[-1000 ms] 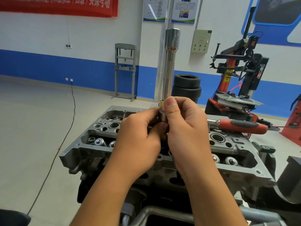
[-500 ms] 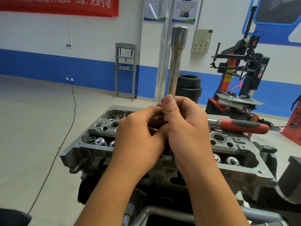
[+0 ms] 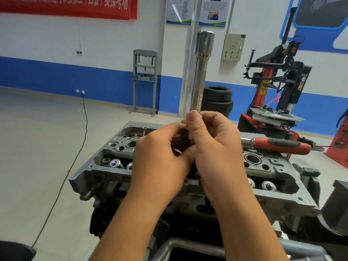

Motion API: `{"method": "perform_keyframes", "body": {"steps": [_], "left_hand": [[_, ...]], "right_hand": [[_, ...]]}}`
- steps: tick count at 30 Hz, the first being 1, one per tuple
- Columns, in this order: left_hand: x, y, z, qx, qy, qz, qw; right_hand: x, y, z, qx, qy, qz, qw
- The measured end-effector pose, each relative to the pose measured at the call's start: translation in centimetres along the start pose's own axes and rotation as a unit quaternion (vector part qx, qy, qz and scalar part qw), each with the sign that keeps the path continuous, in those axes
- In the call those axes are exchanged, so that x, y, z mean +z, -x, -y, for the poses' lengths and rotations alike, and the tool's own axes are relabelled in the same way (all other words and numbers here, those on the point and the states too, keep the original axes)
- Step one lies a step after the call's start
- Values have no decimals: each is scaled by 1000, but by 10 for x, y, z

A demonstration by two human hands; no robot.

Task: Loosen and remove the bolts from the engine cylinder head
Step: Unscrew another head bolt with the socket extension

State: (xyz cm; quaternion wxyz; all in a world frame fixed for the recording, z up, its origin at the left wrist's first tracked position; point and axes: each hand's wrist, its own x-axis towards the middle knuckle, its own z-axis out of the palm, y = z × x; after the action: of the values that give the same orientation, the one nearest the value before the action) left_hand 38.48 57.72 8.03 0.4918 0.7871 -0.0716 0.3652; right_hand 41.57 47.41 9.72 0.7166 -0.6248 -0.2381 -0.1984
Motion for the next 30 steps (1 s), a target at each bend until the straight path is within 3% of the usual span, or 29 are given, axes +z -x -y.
{"method": "perform_keyframes", "body": {"steps": [6, 13, 20, 27, 30], "left_hand": [[-4, -3, 0, -1, 58, 79, 995], [0, -1, 2, -18, 58, 14, 998], [-5, -3, 0, 6, 80, 93, 992], [-1, -1, 0, -23, 70, 10, 997], [-3, -1, 0, 0, 71, 33, 997]], "right_hand": [[2, 0, 1, -1, 10, 16, 1000], [0, 1, 1, 5, -18, 7, 1000], [2, 0, 2, 8, -22, 13, 1000], [-1, 2, 3, 20, -31, -2, 999], [-1, 2, 4, 21, -28, 9, 999]]}}
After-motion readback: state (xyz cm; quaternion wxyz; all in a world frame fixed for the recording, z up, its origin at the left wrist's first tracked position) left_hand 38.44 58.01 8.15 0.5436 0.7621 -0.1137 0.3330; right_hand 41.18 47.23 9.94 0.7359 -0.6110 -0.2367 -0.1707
